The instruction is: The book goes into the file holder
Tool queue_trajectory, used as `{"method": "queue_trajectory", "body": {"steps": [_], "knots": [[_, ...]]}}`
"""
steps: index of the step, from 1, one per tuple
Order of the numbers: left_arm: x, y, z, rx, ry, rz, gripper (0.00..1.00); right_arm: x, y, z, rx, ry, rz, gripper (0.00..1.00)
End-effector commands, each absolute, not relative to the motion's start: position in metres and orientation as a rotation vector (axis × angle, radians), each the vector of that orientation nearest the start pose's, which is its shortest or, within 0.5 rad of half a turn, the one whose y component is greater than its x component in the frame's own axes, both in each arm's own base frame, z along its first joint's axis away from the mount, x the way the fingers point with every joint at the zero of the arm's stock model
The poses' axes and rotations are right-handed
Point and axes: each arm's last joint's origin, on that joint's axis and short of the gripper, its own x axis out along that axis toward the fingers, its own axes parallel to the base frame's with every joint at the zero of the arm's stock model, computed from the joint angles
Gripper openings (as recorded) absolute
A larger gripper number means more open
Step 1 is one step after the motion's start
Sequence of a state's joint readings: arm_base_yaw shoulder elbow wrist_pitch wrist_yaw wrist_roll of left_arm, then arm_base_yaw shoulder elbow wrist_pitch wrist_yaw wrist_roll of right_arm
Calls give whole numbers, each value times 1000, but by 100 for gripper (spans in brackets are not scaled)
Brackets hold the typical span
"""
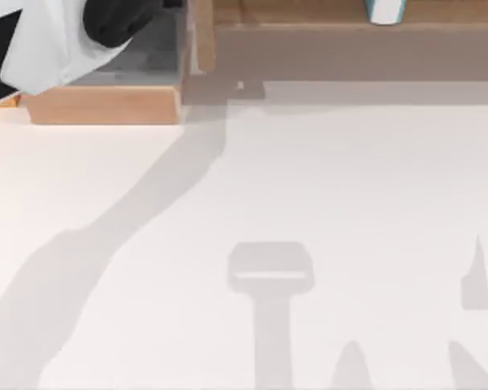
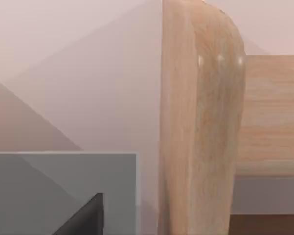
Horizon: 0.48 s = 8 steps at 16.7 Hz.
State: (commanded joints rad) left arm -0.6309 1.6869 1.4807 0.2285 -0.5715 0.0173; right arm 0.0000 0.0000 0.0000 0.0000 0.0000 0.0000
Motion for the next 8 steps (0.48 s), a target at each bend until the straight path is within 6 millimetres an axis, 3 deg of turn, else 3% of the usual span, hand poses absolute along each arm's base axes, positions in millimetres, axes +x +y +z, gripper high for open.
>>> {"method": "queue_trajectory", "body": {"steps": [4, 8], "knots": [[386, -327, 322, 0, 2, -43, 100, 106, -1, 160, 0, 0, 0, 100], [403, -405, 256, 1, 0, -34, 100, 106, -1, 160, 0, 0, 0, 100]]}}
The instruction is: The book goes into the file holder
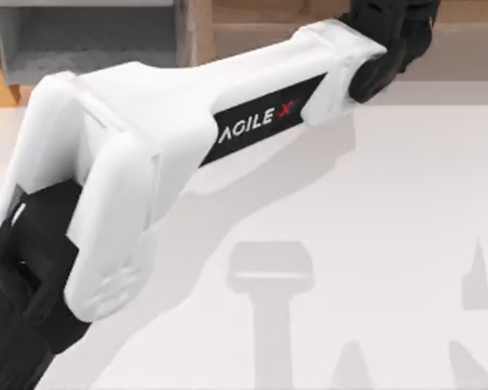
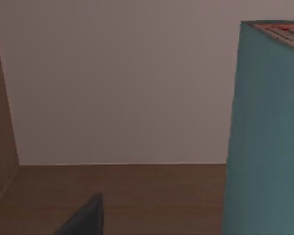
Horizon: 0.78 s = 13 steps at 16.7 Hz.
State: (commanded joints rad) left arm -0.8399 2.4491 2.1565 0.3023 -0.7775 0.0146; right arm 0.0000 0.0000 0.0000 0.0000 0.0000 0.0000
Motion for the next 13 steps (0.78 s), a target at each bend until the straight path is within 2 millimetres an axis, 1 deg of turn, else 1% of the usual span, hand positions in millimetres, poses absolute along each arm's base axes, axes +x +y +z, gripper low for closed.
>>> {"method": "queue_trajectory", "body": {"steps": [2, 4, 5, 6, 13], "knots": [[405, -428, 230, -4, -4, -27, 100, 106, -1, 160, 0, 0, 0, 100], [405, -441, 212, -10, -9, -21, 100, 106, -1, 160, 0, 0, 0, 100], [405, -445, 207, -12, -10, -19, 100, 106, -1, 160, 0, 0, 0, 100], [405, -447, 204, -13, -11, -17, 100, 106, -1, 160, 0, 0, 0, 100], [408, -446, 203, -11, -9, -16, 100, 106, -1, 160, 0, 0, 0, 100]]}}
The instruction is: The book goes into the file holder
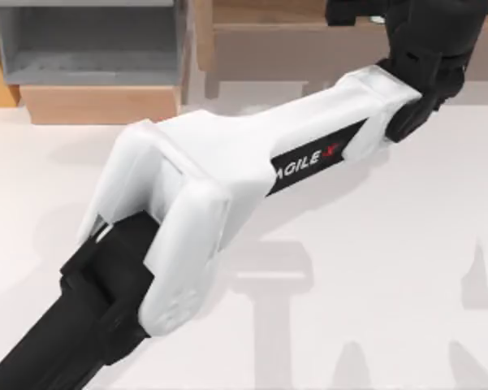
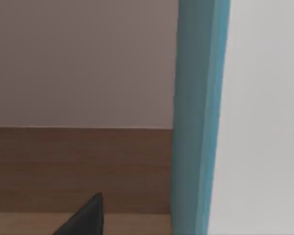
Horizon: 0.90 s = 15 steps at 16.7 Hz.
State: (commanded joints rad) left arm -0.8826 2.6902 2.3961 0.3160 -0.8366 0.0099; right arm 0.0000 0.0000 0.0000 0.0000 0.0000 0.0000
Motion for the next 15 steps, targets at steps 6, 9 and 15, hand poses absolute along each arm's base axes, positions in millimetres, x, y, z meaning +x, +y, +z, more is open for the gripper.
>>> {"method": "queue_trajectory", "body": {"steps": [6, 9, 15], "knots": [[420, -448, 203, -13, -11, -17, 100, 106, -1, 160, 0, 0, 0, 100], [424, -447, 204, -13, -11, -17, 100, 106, -1, 160, 0, 0, 0, 100], [425, -447, 204, -13, -11, -17, 85, 106, -1, 160, 0, 0, 0, 100]]}}
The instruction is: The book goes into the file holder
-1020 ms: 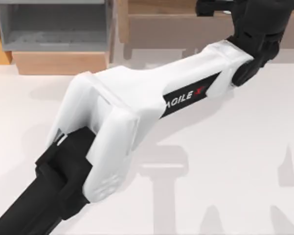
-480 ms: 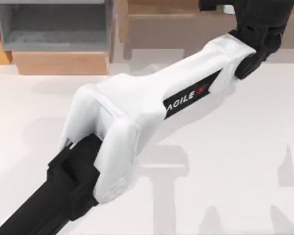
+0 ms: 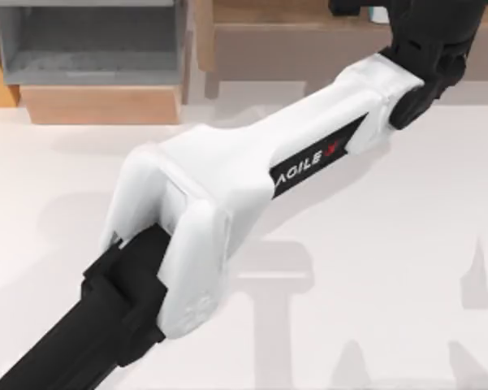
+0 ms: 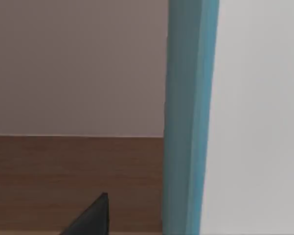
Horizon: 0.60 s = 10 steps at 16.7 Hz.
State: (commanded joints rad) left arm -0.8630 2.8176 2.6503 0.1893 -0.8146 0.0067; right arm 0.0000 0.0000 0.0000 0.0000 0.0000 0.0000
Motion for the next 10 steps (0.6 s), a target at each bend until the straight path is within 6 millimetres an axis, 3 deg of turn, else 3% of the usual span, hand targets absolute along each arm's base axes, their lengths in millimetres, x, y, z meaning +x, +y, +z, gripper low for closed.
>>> {"method": "queue_trajectory", "body": {"steps": [10], "knots": [[425, -447, 204, -13, -11, -17, 10, 106, -1, 160, 0, 0, 0, 100]]}}
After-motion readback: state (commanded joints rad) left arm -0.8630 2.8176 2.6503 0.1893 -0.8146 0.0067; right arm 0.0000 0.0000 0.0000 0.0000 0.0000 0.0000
